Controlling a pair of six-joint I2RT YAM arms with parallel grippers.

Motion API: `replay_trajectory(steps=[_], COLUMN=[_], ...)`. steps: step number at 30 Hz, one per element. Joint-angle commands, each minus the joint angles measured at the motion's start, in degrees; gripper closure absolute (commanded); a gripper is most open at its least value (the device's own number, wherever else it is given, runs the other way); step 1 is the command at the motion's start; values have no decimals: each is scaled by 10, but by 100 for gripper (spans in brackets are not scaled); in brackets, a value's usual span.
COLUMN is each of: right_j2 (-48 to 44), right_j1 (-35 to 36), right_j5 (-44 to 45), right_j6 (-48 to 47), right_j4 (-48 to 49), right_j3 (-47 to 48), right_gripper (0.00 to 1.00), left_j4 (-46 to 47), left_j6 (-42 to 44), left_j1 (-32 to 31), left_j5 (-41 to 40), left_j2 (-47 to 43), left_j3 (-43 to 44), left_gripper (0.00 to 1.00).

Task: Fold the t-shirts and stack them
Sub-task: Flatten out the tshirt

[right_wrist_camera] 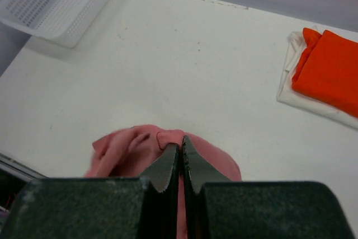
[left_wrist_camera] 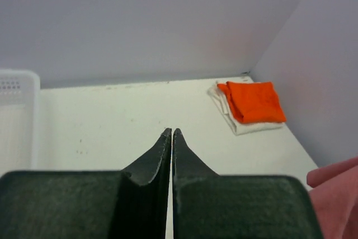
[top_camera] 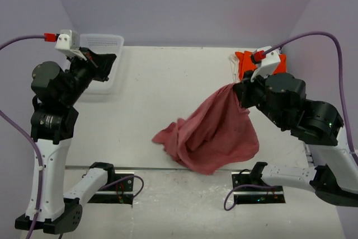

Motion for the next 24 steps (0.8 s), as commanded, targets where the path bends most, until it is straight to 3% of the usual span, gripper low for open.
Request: replay_trajectory(steps=[1,5,7,9,11,12,16,18,22,24], right_j2=[11,44,79,129,158,188,286,294,237,238], right_j1=[2,2,3,4,8,8,9,9,9,9], right_j5=[-4,-28,-50,-71,-86,-93,-129,-144,-160,-153], right_j6=[-5,-33,-53,-72,-101,-110,-152,-160,-165,-167], right_j4=[3,26,19,23,36,39,-11,0,66,63], right_j3=[18,37,100,148,223,254,493,506,375,367], right_gripper=[100,100,100,100,100,100,100,100,100,100], left_j4=[-53,-54,-43,-39,-33,-29,32,63,129,130], left_j6=[8,18,23,24,19,17,-3,-24,-47,-45], left_j1=[-1,-1,-1,-1,-1,-1,-1,-2,-2,-2], left_j5=[-53,-49,-15,17,60,74,160,198,239,233], left_j2=[7,6,7,13,21,21,3,-5,-37,-43], left_j3=[3,-2,-13,-22,-45,-57,-143,-206,-308,-323], left_gripper=[100,100,96,80,70,57,41,31,27,28])
